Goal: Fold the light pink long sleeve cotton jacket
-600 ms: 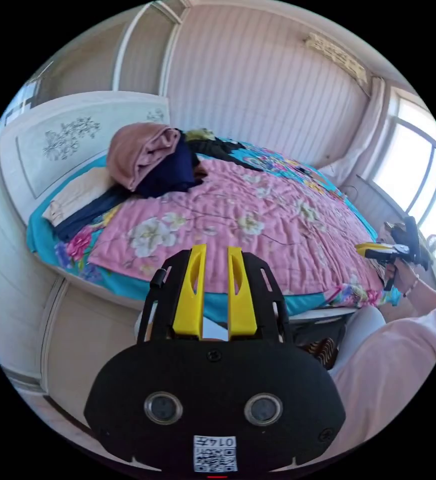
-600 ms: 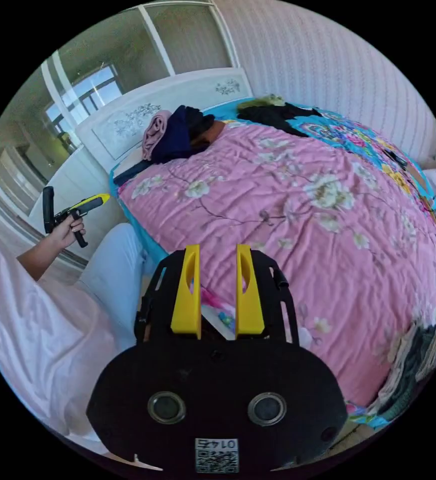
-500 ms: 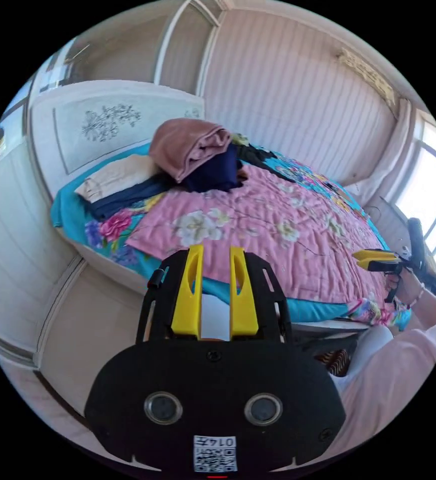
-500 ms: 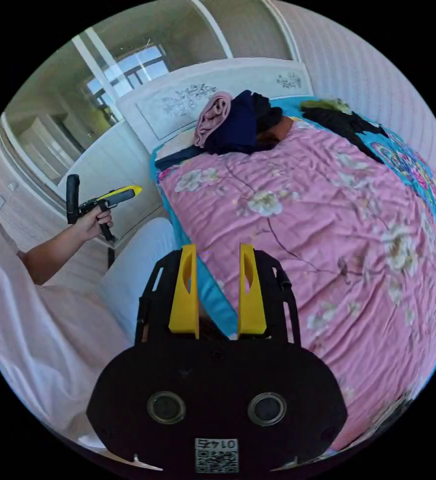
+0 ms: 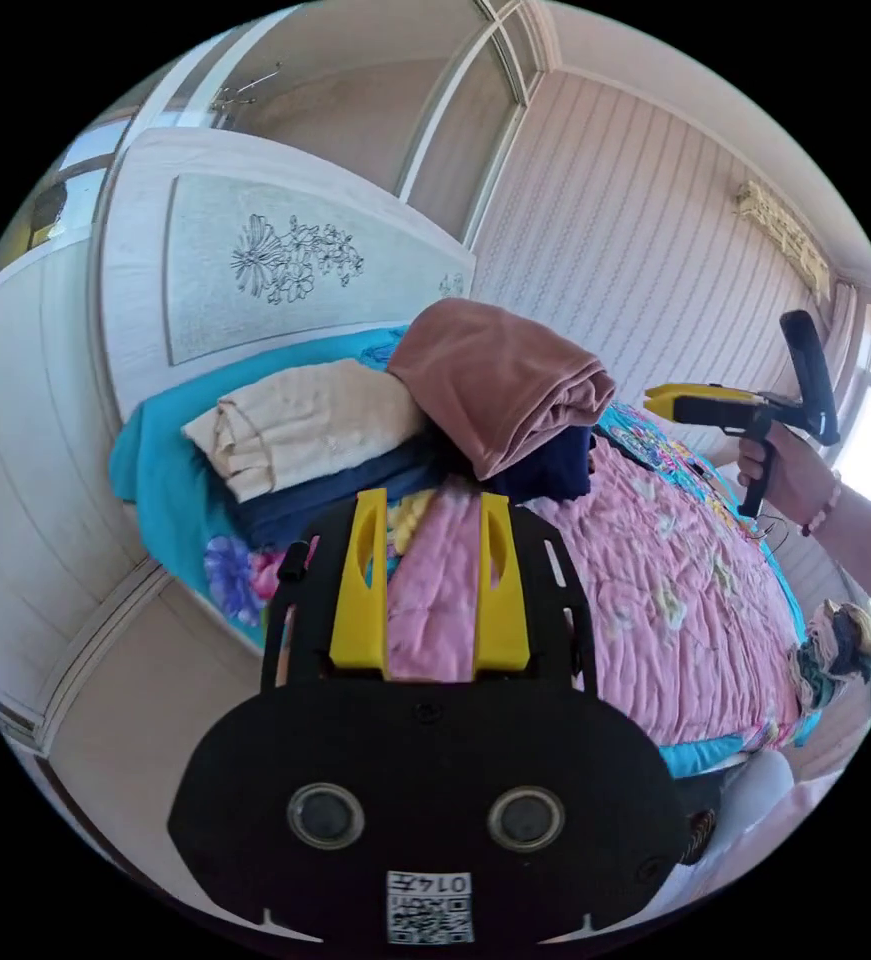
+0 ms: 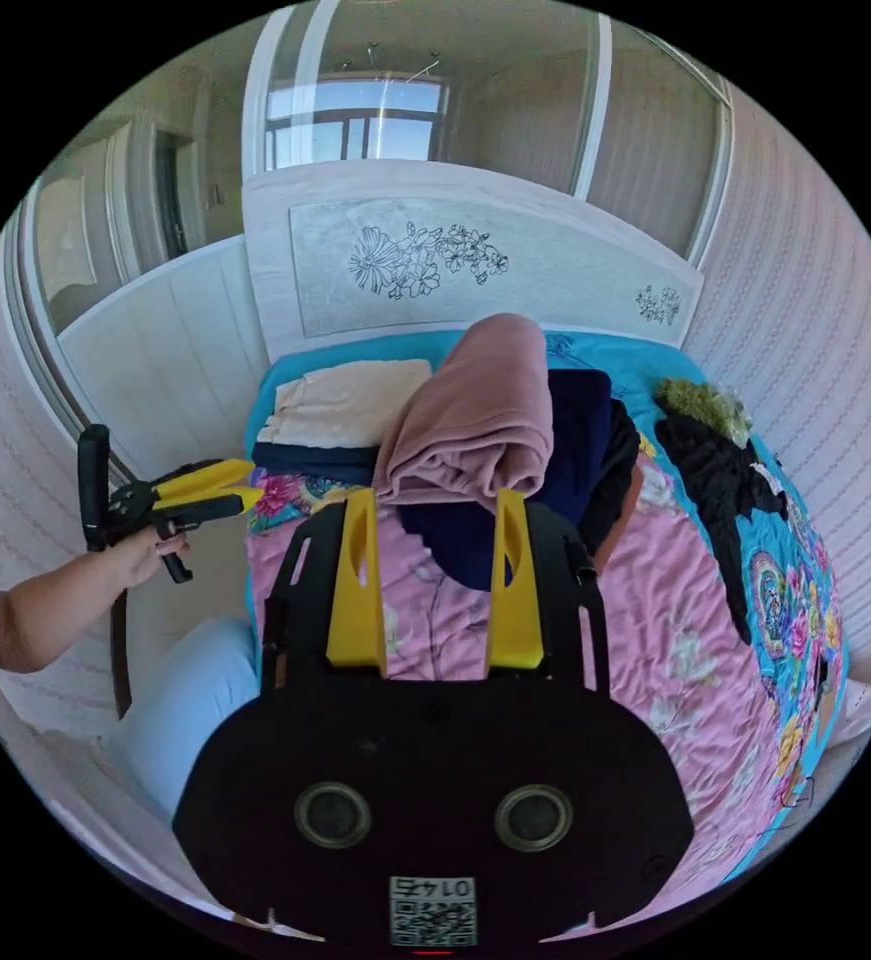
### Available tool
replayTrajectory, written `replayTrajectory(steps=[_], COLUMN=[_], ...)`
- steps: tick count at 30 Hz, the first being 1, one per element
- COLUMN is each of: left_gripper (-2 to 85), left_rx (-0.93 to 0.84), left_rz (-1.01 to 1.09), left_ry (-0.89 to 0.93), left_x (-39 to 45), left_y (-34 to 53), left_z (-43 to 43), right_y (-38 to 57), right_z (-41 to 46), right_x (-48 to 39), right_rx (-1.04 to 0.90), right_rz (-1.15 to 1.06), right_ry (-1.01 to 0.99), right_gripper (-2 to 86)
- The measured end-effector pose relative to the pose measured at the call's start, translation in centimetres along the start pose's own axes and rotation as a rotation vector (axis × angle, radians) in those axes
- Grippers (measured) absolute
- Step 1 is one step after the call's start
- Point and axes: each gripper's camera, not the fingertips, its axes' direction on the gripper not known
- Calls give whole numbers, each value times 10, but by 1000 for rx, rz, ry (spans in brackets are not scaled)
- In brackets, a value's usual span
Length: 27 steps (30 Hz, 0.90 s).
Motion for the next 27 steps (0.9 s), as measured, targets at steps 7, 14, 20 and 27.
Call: replayTrajectory(steps=[7,14,20,27], left_gripper=[152,35,13,17], left_rx=[-71,-127,240,136], left_rz=[-106,-92,27,671], left_ry=[139,152,244,517], left_x=[14,17,52,277], left_y=[-70,-91,-115,-88], left_z=[93,74,-63,-138], right_y=[-38,-19,39,212], right_z=[74,69,-7,-101], right_x=[48,59,67,53], right_rx=[-117,-133,68,264], right_rz=[202,142,160,359], right_ry=[36,-98,-282,-229], right_gripper=[133,59,51,53])
